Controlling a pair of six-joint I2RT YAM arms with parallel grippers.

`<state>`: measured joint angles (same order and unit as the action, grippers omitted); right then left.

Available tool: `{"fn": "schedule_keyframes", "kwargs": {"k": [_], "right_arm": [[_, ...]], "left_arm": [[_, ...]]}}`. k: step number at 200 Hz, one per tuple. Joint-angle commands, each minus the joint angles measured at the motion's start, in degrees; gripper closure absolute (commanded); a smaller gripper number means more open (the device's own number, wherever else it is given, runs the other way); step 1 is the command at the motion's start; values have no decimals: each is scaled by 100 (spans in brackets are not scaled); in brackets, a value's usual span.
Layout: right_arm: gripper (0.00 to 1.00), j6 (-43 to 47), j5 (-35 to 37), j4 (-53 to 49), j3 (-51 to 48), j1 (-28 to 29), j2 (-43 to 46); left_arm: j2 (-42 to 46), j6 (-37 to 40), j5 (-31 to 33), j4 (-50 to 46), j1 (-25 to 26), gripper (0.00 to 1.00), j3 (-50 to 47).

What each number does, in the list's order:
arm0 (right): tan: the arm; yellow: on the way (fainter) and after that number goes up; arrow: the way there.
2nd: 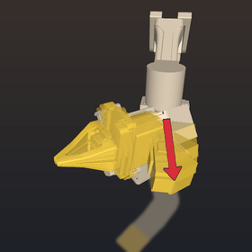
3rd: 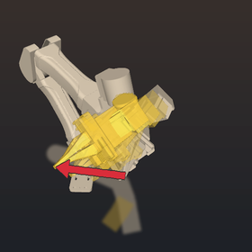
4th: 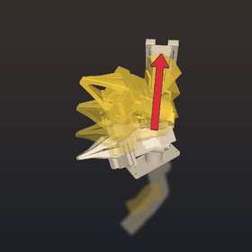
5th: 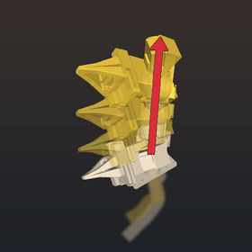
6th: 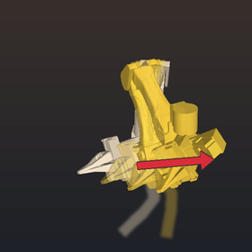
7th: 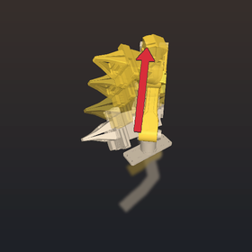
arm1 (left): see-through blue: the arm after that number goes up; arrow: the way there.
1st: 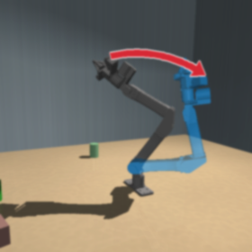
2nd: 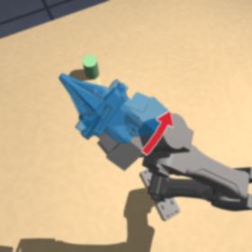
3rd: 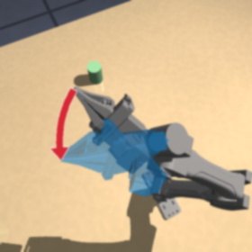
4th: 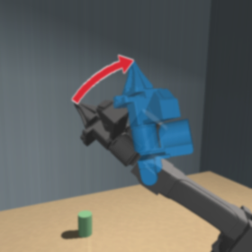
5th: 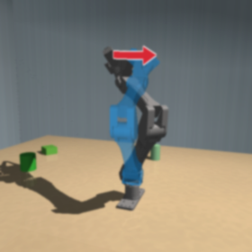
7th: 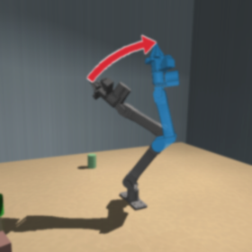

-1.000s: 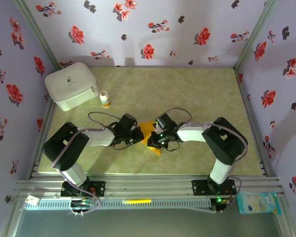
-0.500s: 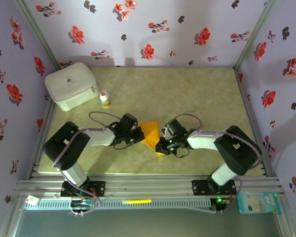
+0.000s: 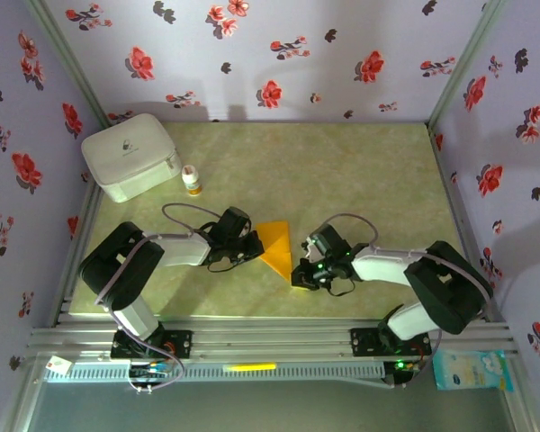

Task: Fold a paper plane with a square sheet of paper (pick it up from the middle)
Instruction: Third fold the triangle at the center of the table, then fourth fold the wing at the center of the table.

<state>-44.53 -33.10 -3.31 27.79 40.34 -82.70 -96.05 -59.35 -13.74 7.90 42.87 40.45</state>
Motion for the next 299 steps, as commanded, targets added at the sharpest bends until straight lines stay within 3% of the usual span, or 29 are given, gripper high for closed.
{"fn": "schedule_keyframes", "kwargs": {"k": [1, 26, 72, 100, 147, 181, 248, 299], "right_arm": [[89, 220, 212, -740, -177, -57, 220], [89, 187, 390, -815, -49, -70, 685], [82, -20, 1789, -1150, 120, -70, 1383], [77, -178, 1858, -1386, 253, -62, 1455], [70, -337, 1744, -855, 77, -61, 1391], [68, -179, 1904, -888, 312, -61, 1120], [65, -319, 2400, -564, 433, -61, 800], [65, -266, 2773, -776, 231, -69, 1400]], "left_arm": [[-248, 95, 284, -599, 19, 100, -168], [-199, 17, 258, -501, 50, 100, -195], [131, -323, 375, -360, 243, 100, -158], [284, -353, 509, -406, 319, 99, -134], [826, -271, 800, -659, 310, 91, -186], [1119, -128, 841, -776, 306, 84, -187], [1743, 104, 852, -1045, 28, 80, -404], [2097, 316, 695, -1065, -253, 77, -628]]}}
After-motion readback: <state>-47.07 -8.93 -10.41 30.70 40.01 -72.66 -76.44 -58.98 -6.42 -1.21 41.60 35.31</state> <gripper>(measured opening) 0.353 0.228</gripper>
